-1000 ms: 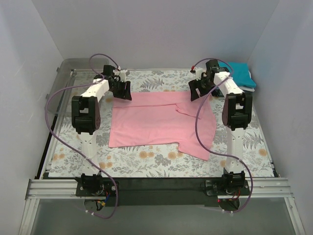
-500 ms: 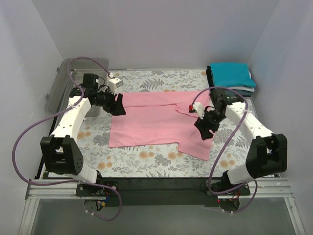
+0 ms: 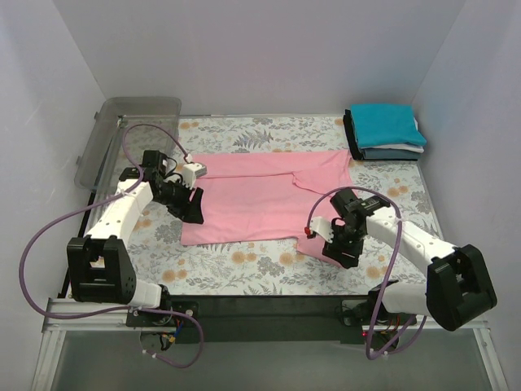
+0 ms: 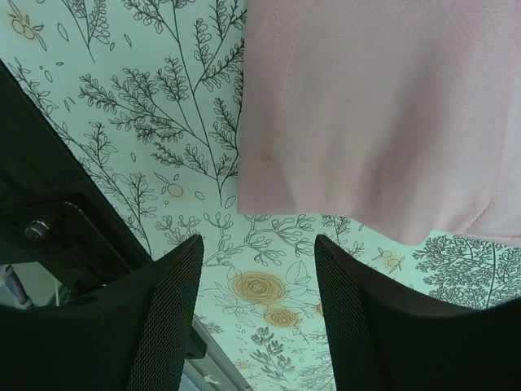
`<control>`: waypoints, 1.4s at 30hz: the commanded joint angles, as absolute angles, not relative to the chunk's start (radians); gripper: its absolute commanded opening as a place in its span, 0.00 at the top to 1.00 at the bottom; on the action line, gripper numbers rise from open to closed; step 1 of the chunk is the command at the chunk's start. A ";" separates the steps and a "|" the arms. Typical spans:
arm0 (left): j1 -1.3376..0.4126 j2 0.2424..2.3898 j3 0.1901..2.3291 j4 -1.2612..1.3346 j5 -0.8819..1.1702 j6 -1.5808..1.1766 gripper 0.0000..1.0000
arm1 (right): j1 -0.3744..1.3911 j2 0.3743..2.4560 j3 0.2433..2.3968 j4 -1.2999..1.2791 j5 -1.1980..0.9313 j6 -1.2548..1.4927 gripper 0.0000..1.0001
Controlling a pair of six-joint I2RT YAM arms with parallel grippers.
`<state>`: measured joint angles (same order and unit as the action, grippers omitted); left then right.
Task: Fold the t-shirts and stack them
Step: Fold the tshirt
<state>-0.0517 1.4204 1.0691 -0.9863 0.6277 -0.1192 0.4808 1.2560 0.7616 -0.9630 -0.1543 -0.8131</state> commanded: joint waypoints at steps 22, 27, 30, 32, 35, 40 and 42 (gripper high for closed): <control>-0.049 1.361 0.943 -0.897 0.549 -0.060 0.48 | 0.614 1.321 0.589 -0.701 -0.005 -0.732 0.51; -0.049 1.272 0.829 -0.856 0.515 0.087 0.50 | 0.615 1.293 0.581 -0.696 0.035 -0.721 0.93; -0.049 1.209 0.776 -0.838 0.506 0.176 0.53 | 0.615 1.264 0.597 -0.718 0.031 -0.719 0.99; -0.049 1.190 0.752 -0.838 0.515 0.251 0.57 | 0.615 1.258 0.615 -0.742 0.018 -0.718 0.99; -0.049 1.192 0.747 -0.868 0.549 0.349 0.62 | 0.615 1.243 0.643 -0.767 0.008 -0.709 0.99; -0.049 1.195 0.694 -0.856 0.522 0.486 0.65 | 0.615 1.229 0.666 -0.787 0.006 -0.698 0.99; -0.049 1.192 0.674 -0.812 0.500 0.506 0.65 | 0.615 1.224 0.664 -0.787 0.008 -0.698 0.99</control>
